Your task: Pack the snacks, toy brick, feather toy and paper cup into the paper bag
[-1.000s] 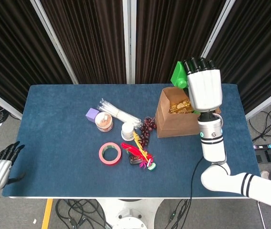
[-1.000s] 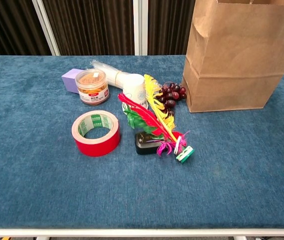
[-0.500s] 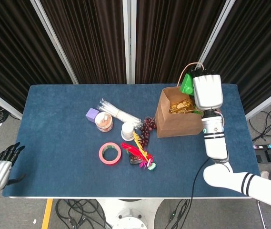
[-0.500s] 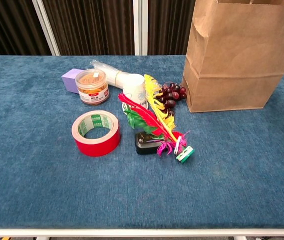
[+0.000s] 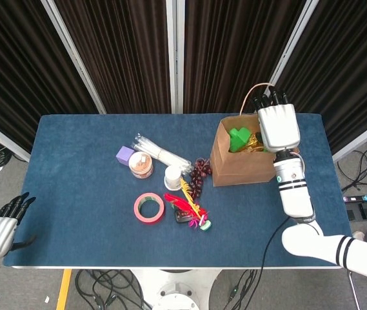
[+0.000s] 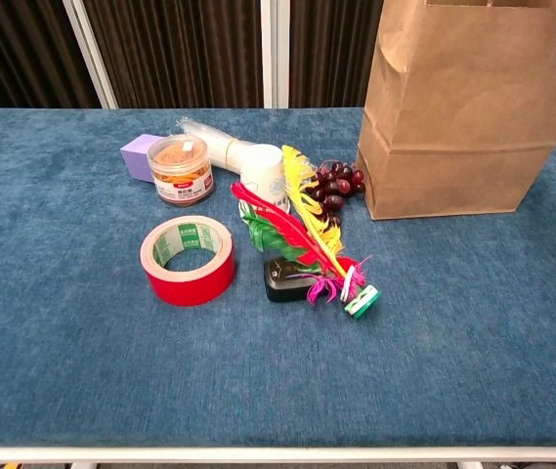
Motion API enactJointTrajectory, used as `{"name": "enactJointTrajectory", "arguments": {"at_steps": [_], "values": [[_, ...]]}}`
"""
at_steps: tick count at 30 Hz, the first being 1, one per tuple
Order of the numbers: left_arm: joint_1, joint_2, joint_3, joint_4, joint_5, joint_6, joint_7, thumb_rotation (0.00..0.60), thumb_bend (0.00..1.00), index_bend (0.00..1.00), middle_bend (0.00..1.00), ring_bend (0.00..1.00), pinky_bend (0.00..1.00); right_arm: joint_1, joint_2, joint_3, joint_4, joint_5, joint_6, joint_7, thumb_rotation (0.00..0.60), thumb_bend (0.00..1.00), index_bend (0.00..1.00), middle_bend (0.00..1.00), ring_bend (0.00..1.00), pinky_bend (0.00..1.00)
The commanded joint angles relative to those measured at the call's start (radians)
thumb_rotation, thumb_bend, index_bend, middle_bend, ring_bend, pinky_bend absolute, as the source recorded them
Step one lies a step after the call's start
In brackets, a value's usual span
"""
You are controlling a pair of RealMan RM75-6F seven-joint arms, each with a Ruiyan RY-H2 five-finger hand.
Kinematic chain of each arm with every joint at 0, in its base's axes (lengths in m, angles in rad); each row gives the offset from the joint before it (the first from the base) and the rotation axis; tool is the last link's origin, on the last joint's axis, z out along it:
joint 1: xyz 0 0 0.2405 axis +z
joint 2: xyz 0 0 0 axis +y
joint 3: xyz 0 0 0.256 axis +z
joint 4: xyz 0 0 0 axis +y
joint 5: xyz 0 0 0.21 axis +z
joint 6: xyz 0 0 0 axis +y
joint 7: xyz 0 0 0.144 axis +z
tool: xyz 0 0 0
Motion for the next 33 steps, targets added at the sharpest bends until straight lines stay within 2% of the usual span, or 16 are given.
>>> {"name": "enactJointTrajectory", "arguments": {"at_steps": [1,6,13,18,23,27,33], "values": [[0.003,-0.001,0.003,0.000,0.001,0.003,0.001,0.600,0.26,0.14,0.08,0.02,0.17,0.001,0.002,-0.003,-0.010,-0.002,0.008,0.007,0.600,0.00,0.25,0.30,0.12,0.19],[0.000,0.000,-0.001,-0.002,0.000,0.003,0.001,0.600,0.26,0.14,0.08,0.02,0.17,0.000,-0.003,0.013,-0.046,-0.030,0.038,0.063,0.600,0.00,0.25,0.30,0.12,0.19],[-0.003,0.003,-0.003,-0.007,-0.002,0.000,0.003,0.600,0.26,0.14,0.08,0.02,0.17,-0.012,-0.067,0.121,-0.185,-0.118,0.109,0.381,0.600,0.00,0.25,0.30,0.13,0.19],[-0.002,0.009,-0.006,-0.012,-0.003,0.006,0.005,0.600,0.26,0.14,0.08,0.02,0.17,0.008,-0.092,0.109,-0.240,-0.222,0.130,0.411,0.600,0.00,0.25,0.31,0.13,0.19],[-0.002,0.013,-0.007,-0.022,-0.001,0.012,0.013,0.600,0.26,0.14,0.08,0.02,0.17,0.021,-0.112,0.051,-0.332,-0.235,0.082,0.401,0.600,0.00,0.25,0.32,0.14,0.19],[0.000,0.015,-0.005,-0.028,-0.002,0.011,0.021,0.600,0.26,0.14,0.08,0.02,0.17,0.016,-0.124,-0.060,-0.353,-0.238,0.037,0.311,0.600,0.00,0.25,0.33,0.14,0.20],[0.008,0.010,-0.005,-0.021,-0.006,0.018,0.014,0.600,0.26,0.14,0.08,0.02,0.17,-0.004,-0.174,-0.168,-0.350,-0.140,-0.001,0.243,0.600,0.00,0.25,0.32,0.13,0.19]]}}
